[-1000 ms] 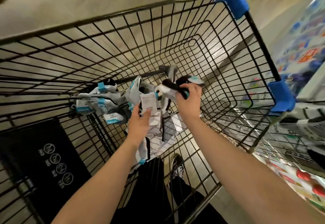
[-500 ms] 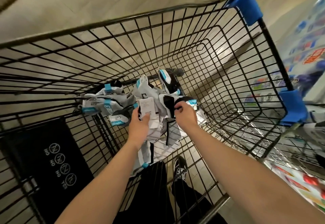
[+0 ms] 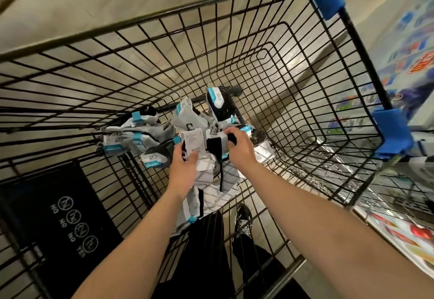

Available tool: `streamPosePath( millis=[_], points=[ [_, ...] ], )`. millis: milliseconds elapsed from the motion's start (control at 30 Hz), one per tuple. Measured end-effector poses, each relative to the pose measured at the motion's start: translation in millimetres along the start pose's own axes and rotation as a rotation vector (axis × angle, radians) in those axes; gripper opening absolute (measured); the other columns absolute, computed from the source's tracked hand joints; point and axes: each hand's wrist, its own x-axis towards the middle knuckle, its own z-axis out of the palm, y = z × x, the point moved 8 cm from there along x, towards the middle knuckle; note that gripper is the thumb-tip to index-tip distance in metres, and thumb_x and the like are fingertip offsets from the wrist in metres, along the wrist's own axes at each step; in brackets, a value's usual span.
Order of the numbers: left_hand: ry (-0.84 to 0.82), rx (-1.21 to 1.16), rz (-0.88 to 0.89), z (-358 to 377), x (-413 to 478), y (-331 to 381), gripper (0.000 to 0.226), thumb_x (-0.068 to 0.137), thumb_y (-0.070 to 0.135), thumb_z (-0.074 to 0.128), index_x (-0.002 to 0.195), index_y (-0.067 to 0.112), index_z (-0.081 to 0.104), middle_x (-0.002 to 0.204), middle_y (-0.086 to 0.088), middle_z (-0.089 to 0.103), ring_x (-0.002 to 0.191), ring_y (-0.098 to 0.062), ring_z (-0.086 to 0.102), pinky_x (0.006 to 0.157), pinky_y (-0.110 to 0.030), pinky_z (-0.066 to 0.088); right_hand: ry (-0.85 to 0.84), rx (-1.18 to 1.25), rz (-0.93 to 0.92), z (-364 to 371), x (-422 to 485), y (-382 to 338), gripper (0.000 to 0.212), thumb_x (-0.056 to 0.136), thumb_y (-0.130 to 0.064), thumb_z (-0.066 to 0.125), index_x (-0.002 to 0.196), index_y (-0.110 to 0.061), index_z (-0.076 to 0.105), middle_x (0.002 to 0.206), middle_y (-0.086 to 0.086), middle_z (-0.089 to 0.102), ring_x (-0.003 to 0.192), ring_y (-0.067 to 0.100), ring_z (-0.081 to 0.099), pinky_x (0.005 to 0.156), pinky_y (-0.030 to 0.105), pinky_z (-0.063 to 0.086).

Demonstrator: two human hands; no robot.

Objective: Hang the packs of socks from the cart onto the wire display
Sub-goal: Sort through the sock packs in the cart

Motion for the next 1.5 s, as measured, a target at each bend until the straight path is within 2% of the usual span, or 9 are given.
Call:
streamPosePath(
  millis=[167,333,433,567,733,1000,1200,1333,1500],
  points=[
    [-0.024,-0.040,-0.008,-1.6,-4.1,-3.6,0.027,0.102,0.027,0.055,0.125,0.040,0.049,0.110,0.024,0.061,0.099,0.006,0.057,0.082,-0.021,0.044,0.201,0.109,-0.007,-36.3,7.3,-15.0,0.027,0.102,-0.007,0.052,0.121,-0.017,0.069,0.127,0.001,0.060,0.116,0.015,0.055,0.103,0.025,0.041],
    [0.018,-0.048,-0.069,-13.4,-11.2,-19.9,0.030,0.099,0.025,0.055,0.127,0.037,0.055,0.114,0.010,0.068,0.096,-0.012,0.067,0.074,-0.030,0.059,0.423,0.115,0.087,-49.2,-8.0,3.1,0.024,0.096,-0.006,0.057,0.114,-0.021,0.056,0.124,-0.003,0.045,0.110,0.013,0.049,0.087,0.028,0.047],
    [0.020,0.156,-0.060,-25.0,-15.4,-35.4,0.039,0.098,0.031,0.054,0.137,0.033,0.050,0.119,0.006,0.065,0.100,-0.019,0.063,0.083,-0.032,0.051,0.100,-0.063,0.246,-9.6,-7.7,36.0,0.019,0.093,-0.013,0.060,0.111,-0.019,0.061,0.123,0.005,0.057,0.094,0.018,0.058,0.074,0.031,0.051],
    [-0.046,0.210,-0.126,-19.2,-13.8,-62.3,0.052,0.098,0.032,0.056,0.148,0.026,0.042,0.134,-0.003,0.061,0.112,-0.023,0.060,0.095,-0.035,0.049,-0.337,-0.550,0.238,45.0,-15.8,59.6,0.057,0.091,-0.016,0.057,0.146,-0.026,0.046,0.152,0.015,0.035,0.140,0.042,0.033,0.112,0.048,0.036],
    [-0.111,0.169,-0.088,3.5,-15.0,-71.7,0.051,0.101,0.025,0.057,0.149,0.021,0.043,0.141,0.004,0.053,0.131,-0.017,0.049,0.096,-0.020,0.034,-0.389,-0.603,0.422,59.8,-19.3,74.5,0.085,0.088,-0.019,0.059,0.158,-0.031,0.013,0.164,0.021,0.009,0.145,0.049,0.026,0.113,0.052,0.034],
    [-0.103,0.107,-0.071,14.9,-10.8,-70.7,0.043,0.096,0.027,0.057,0.138,0.031,0.053,0.127,0.008,0.066,0.111,-0.012,0.063,0.094,-0.029,0.050,-0.265,-0.535,0.382,48.1,-28.0,66.1,0.050,0.093,-0.046,0.059,0.135,-0.022,0.048,0.154,0.019,0.023,0.111,0.042,0.059,0.078,0.039,0.053],
    [-0.118,0.145,-0.072,16.3,-12.1,-52.4,0.055,0.101,0.027,0.056,0.152,0.022,0.038,0.146,0.004,0.051,0.133,-0.018,0.049,0.104,-0.026,0.037,-0.390,-0.755,0.265,30.4,-20.9,62.9,0.055,0.103,-0.031,0.045,0.154,-0.018,0.032,0.160,0.014,0.024,0.145,0.041,0.028,0.116,0.051,0.030],
    [-0.138,0.123,-0.102,17.8,-9.6,-50.9,0.056,0.100,0.031,0.057,0.152,0.026,0.037,0.142,0.010,0.051,0.129,-0.013,0.049,0.104,-0.027,0.037,-0.318,-0.687,0.373,24.4,-8.1,75.8,0.077,0.094,-0.062,0.040,0.156,-0.018,0.024,0.159,0.016,0.033,0.147,0.042,0.024,0.113,0.054,0.035],
    [-0.165,0.097,-0.123,23.6,-6.5,-59.2,0.051,0.092,0.038,0.059,0.141,0.040,0.046,0.132,0.011,0.064,0.116,-0.015,0.063,0.103,-0.045,0.051,-0.202,-0.588,0.468,10.0,-18.4,80.0,0.078,0.092,-0.057,0.061,0.148,-0.015,0.029,0.155,0.026,0.032,0.143,0.045,0.031,0.107,0.054,0.043]
  ],
)
